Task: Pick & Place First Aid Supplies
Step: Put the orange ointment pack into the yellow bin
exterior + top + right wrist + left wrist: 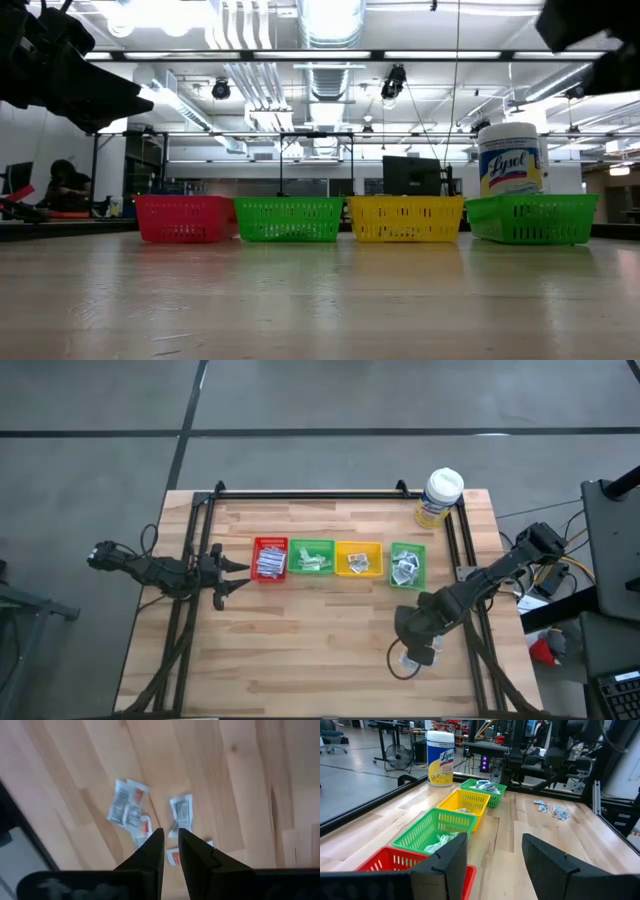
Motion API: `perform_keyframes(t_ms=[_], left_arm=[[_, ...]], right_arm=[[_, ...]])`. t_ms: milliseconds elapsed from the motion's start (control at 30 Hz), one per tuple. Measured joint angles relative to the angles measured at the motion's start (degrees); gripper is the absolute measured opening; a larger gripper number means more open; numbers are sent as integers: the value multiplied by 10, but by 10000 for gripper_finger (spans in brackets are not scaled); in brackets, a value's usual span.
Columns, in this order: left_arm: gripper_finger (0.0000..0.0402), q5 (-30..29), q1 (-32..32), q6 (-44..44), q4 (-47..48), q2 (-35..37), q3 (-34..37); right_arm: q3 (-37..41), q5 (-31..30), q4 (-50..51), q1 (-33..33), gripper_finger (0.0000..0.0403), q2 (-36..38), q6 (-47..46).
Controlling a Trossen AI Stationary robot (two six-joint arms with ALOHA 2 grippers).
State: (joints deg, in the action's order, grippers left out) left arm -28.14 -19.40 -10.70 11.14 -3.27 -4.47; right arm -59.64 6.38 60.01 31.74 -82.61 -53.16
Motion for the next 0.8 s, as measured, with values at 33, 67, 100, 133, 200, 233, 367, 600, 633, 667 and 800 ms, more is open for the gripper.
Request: perform_keyframes(t_ms=[33,67,100,133,200,233,367,600,633,667,800], left_arm=[[188,0,0,0,0,0,0],[188,0,0,0,0,0,0],[188,0,0,0,0,0,0],[188,0,0,0,0,0,0],[188,0,0,0,0,0,0],[188,0,0,0,0,0,0],[188,0,0,0,0,0,0],[188,0,0,0,0,0,0],[188,0,0,0,0,0,0],[188,0,0,0,0,0,0],[188,0,0,0,0,0,0]], right_arm=[[7,1,-2,3,54,0,-5],[14,2,-4,5,54,0,-8],[19,3,-5,6,54,0,-10],[24,3,-6,7,54,0,-11],[31,2,-9,7,55,0,-11],[33,1,-11,6,56,0,-10],[42,1,-24,6,79,0,-9],[78,1,-101,7,128,0,-4],[83,1,-103,7,132,0,-5],[89,1,-103,7,134,0,-6],[110,1,-107,7,135,0,-11]])
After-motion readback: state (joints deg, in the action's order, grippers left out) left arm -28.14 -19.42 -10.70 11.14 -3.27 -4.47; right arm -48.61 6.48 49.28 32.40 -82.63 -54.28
